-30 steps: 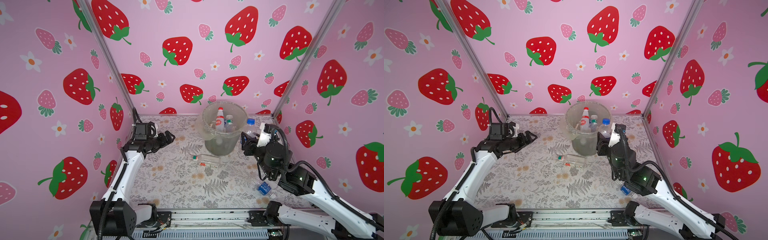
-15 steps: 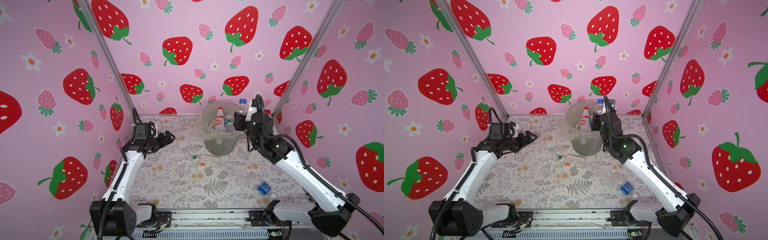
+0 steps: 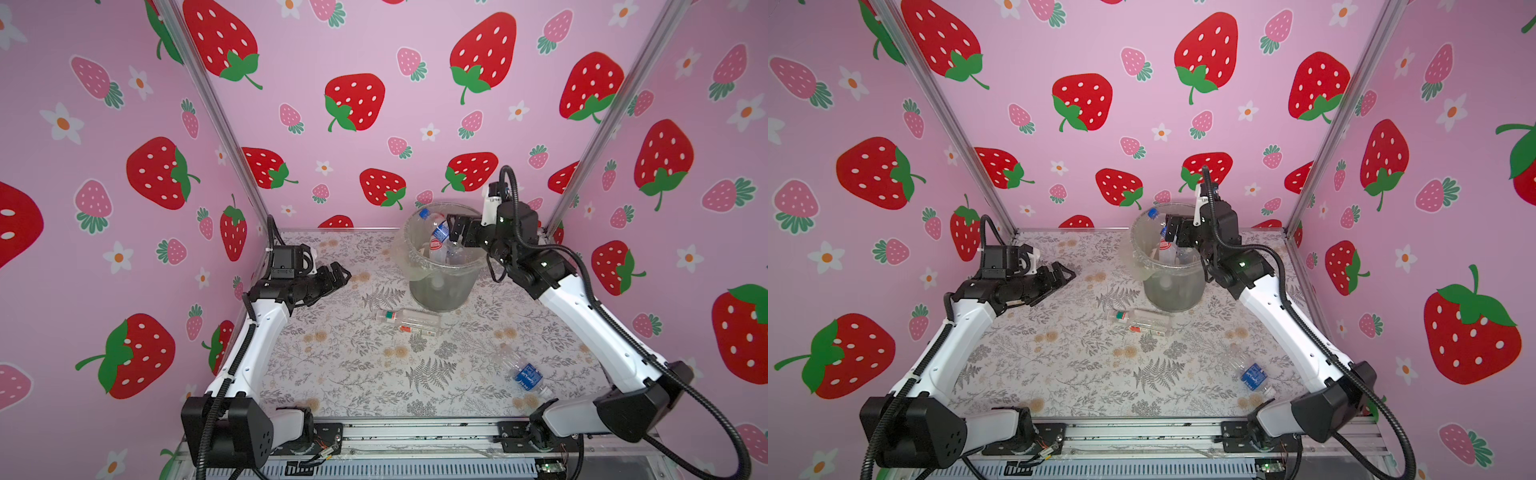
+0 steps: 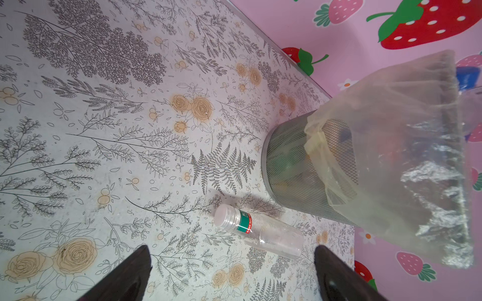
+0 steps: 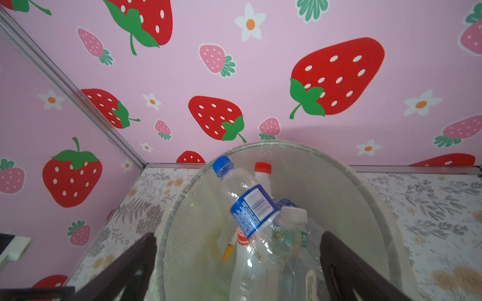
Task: Throw the plastic bottles in the bin
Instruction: Throw the plastic bottle into the trash bin, then pick up the plastic bottle from the center of the table.
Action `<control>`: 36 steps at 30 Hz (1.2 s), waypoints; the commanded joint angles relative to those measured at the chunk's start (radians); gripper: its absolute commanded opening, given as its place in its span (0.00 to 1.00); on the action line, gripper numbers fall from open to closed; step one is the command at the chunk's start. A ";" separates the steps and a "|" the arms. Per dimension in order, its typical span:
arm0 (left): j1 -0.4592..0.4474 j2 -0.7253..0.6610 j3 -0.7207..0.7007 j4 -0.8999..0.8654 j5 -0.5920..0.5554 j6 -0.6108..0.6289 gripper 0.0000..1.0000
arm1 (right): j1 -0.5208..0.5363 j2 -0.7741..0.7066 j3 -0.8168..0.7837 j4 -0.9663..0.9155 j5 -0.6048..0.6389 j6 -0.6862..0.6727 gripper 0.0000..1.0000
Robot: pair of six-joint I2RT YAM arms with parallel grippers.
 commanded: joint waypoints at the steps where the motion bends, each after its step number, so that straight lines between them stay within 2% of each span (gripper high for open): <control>1: 0.004 -0.003 -0.001 0.005 0.020 -0.001 0.99 | -0.001 -0.119 -0.094 0.060 0.007 0.013 0.99; 21: 0.004 -0.034 -0.025 0.025 0.013 0.015 0.99 | -0.001 -0.514 -0.473 -0.114 0.038 0.105 0.99; 27: 0.003 -0.052 -0.037 0.023 -0.038 0.019 0.99 | -0.001 -0.622 -0.583 -0.154 0.054 0.150 0.99; 31: -0.006 -0.047 -0.031 -0.007 -0.112 0.003 0.99 | -0.001 -0.665 -0.614 -0.194 0.062 0.162 0.99; 36: -0.009 -0.062 -0.051 -0.055 -0.176 -0.105 0.99 | -0.001 -0.710 -0.633 -0.258 0.090 0.166 0.99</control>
